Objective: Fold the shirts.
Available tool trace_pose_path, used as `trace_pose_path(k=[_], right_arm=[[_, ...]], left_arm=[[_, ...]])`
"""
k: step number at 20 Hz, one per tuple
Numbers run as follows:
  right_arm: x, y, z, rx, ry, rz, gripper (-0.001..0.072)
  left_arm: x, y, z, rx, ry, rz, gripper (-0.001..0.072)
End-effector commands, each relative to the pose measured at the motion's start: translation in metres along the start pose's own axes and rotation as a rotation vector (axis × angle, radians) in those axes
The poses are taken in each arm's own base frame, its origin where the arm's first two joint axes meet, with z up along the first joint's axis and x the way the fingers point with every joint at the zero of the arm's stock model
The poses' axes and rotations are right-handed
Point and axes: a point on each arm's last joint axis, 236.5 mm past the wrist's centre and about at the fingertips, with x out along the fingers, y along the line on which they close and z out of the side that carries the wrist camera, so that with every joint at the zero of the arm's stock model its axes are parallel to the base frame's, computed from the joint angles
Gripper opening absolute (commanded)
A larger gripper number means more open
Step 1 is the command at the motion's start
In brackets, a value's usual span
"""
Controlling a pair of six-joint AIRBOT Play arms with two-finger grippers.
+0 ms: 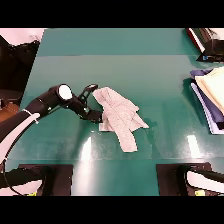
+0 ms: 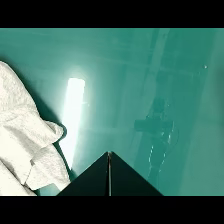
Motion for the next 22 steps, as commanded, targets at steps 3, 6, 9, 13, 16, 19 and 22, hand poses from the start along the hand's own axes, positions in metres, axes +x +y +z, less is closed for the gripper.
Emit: trace_pose_path(k=[3, 6, 9, 13, 16, 19, 22], right_arm=[[0.0, 0.0, 0.0, -0.001, 0.0, 0.0, 0.0014], [0.0, 0.0, -0.001, -0.001, 0.005, 0.0, 0.0014], [0.0, 0.003, -0.007, -0.002, 0.031, 0.01, 0.0014], [-0.003, 0.044, -0.009, -0.022, 0.036, 0.189, 0.0014], [0.008, 0.076, -0.031, -0.014, 0.134, 0.349, 0.0015], [0.048, 0.098, -0.077, -0.008, 0.325, 0.415, 0.0192], [0.092, 0.142, -0.136, -0.123, 0.48, 0.475, 0.0497]], left_arm=[[0.025, -0.002, -0.001, -0.05, -0.033, -0.077, 0.0568], [0.033, -0.007, 0.0, -0.078, -0.024, -0.12, 0.0483], [0.034, -0.009, -0.002, -0.084, -0.017, -0.128, 0.0193], [0.031, -0.014, 0.0, -0.085, -0.022, -0.144, 0.0025], [0.004, -0.013, 0.015, -0.016, -0.084, -0.077, 0.0024], [-0.04, -0.01, 0.03, 0.061, -0.18, 0.037, 0.0025], [-0.069, -0.011, 0.031, 0.109, -0.236, 0.095, 0.0025]])
